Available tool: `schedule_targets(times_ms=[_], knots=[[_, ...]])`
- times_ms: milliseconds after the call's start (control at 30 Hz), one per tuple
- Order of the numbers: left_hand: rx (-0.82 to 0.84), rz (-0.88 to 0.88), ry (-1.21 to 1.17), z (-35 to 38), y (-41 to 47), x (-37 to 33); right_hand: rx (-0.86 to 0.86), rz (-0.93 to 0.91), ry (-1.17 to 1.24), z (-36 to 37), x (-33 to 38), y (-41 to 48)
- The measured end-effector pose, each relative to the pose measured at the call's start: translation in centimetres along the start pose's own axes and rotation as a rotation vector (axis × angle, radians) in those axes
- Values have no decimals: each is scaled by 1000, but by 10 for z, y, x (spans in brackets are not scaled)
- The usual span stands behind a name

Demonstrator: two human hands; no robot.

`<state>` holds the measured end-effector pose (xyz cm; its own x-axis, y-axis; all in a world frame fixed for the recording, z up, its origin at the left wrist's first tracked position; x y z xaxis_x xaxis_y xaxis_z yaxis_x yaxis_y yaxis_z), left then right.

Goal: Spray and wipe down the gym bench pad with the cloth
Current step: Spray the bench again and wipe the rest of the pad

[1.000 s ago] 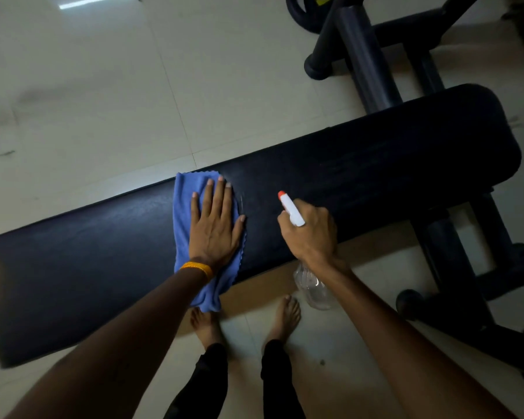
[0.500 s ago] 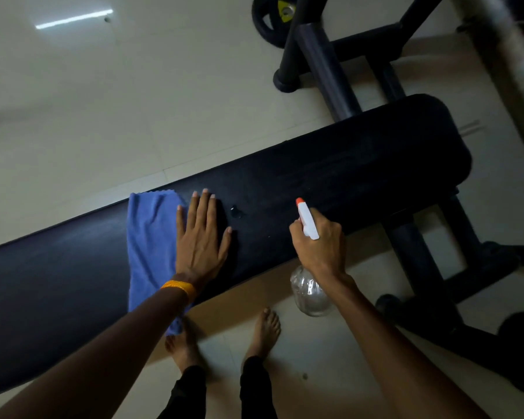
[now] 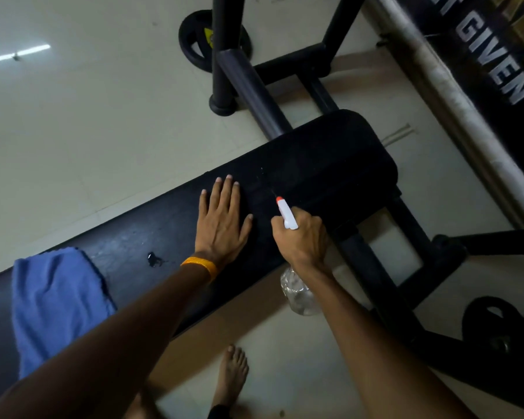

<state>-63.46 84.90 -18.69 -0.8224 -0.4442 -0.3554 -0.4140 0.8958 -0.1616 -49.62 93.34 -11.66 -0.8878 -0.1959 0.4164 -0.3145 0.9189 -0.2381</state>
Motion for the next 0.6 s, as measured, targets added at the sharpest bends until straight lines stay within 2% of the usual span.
schedule_targets(times_ms=[167, 333, 600], knots=[[-7, 8, 65, 8, 10, 0, -95, 26, 92, -21, -28, 19], [-45, 6, 67, 14, 29, -10, -193, 159, 179, -52, -56, 58], [-79, -14, 122, 18, 29, -12, -199, 193, 94, -63, -81, 94]])
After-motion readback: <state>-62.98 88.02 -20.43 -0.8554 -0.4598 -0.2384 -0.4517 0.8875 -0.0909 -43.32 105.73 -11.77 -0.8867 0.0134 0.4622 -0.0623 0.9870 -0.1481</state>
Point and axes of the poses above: each hand's wrist, its own y-axis towards the middle knuckle, its own z-axis out of the palm, x = y × z, the point moved 4 cm from there along y, towards the middle knuckle, and after that the axes turned 3 degrees about x, right-handed, at the moved point
